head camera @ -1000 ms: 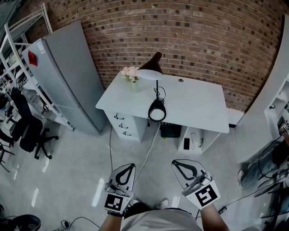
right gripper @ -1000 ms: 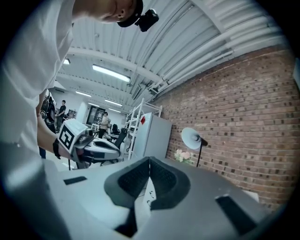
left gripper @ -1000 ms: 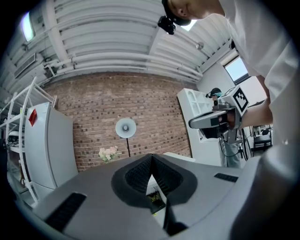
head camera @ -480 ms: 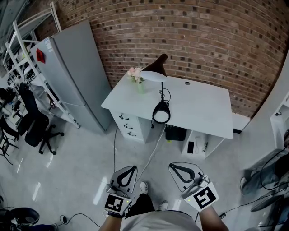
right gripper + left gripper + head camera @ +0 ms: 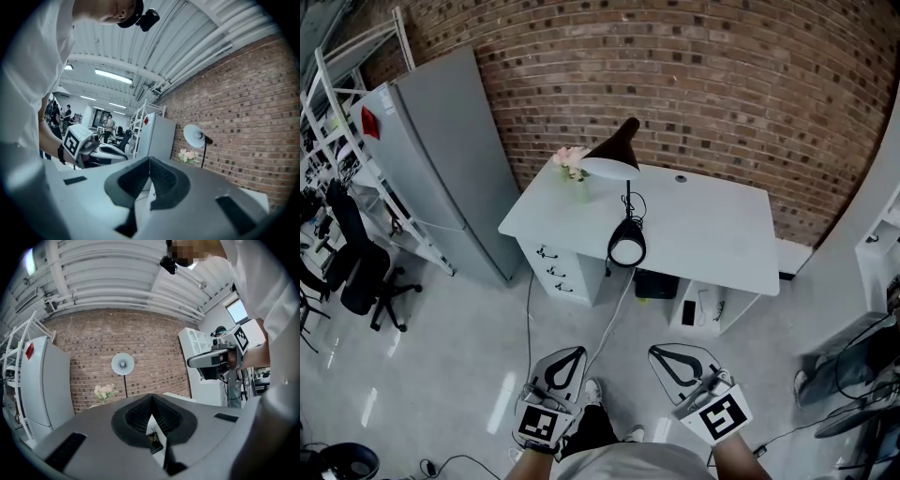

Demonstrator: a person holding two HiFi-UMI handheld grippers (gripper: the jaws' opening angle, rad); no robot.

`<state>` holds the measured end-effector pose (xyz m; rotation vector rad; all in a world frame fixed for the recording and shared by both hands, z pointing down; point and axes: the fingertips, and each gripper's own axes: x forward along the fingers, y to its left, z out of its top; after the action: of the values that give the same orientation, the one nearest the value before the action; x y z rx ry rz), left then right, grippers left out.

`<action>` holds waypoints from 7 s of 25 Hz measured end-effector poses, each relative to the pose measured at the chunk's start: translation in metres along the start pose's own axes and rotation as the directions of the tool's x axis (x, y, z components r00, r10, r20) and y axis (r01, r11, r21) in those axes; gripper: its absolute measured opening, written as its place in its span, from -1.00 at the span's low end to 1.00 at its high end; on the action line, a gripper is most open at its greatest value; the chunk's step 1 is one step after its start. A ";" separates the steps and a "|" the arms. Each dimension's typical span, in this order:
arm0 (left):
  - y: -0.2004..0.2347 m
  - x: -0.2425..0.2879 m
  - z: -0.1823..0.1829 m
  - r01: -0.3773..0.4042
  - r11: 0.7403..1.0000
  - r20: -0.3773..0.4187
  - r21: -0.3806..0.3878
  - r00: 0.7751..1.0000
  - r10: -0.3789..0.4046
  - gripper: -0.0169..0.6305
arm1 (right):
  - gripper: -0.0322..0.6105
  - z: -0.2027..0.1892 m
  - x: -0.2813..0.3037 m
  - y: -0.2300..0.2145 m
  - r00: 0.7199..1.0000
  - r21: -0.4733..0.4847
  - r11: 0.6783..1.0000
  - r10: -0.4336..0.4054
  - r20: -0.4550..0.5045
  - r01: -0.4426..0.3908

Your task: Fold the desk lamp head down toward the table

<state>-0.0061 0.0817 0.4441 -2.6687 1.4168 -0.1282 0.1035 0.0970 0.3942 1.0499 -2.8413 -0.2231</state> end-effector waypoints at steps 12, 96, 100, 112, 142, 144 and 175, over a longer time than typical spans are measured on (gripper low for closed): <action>0.061 0.055 -0.012 0.031 0.999 0.021 -0.038 0.999 -0.030 -0.92 | -0.84 -0.001 0.066 -0.037 0.999 -0.011 1.000 -0.023 -0.043 0.023; 0.189 0.196 -0.032 0.127 0.990 0.020 -0.058 0.992 -0.127 -0.92 | -0.37 0.071 0.260 -0.208 0.984 -0.428 0.891 -0.179 -0.026 0.151; 0.188 0.197 -0.032 0.122 0.991 0.019 -0.060 0.992 -0.122 -0.92 | -0.37 0.065 0.260 -0.207 0.985 -0.418 0.898 -0.169 -0.038 0.138; 0.184 0.200 -0.034 0.127 0.990 0.008 -0.066 0.992 -0.127 -0.92 | -0.37 0.028 0.263 -0.201 0.983 -0.365 0.927 -0.141 -0.114 0.091; 0.190 0.212 -0.038 0.092 0.994 -0.018 -0.054 0.996 -0.093 -0.92 | -0.38 -0.076 0.278 -0.217 0.960 -0.198 0.979 -0.096 -0.264 0.043; 0.190 0.213 -0.037 0.088 0.994 -0.019 -0.059 0.996 -0.090 -0.92 | -0.42 -0.078 0.279 -0.221 0.960 -0.198 0.979 -0.097 -0.262 0.045; 0.191 0.218 -0.044 0.063 0.995 -0.041 -0.072 0.997 -0.066 -0.92 | -0.67 -0.123 0.297 -0.256 0.948 -0.074 0.993 -0.112 -0.299 0.094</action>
<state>-0.0467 -0.2076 0.4645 -2.7872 1.3722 -0.1450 0.0602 -0.3019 0.4844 1.1144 -2.4960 -0.1392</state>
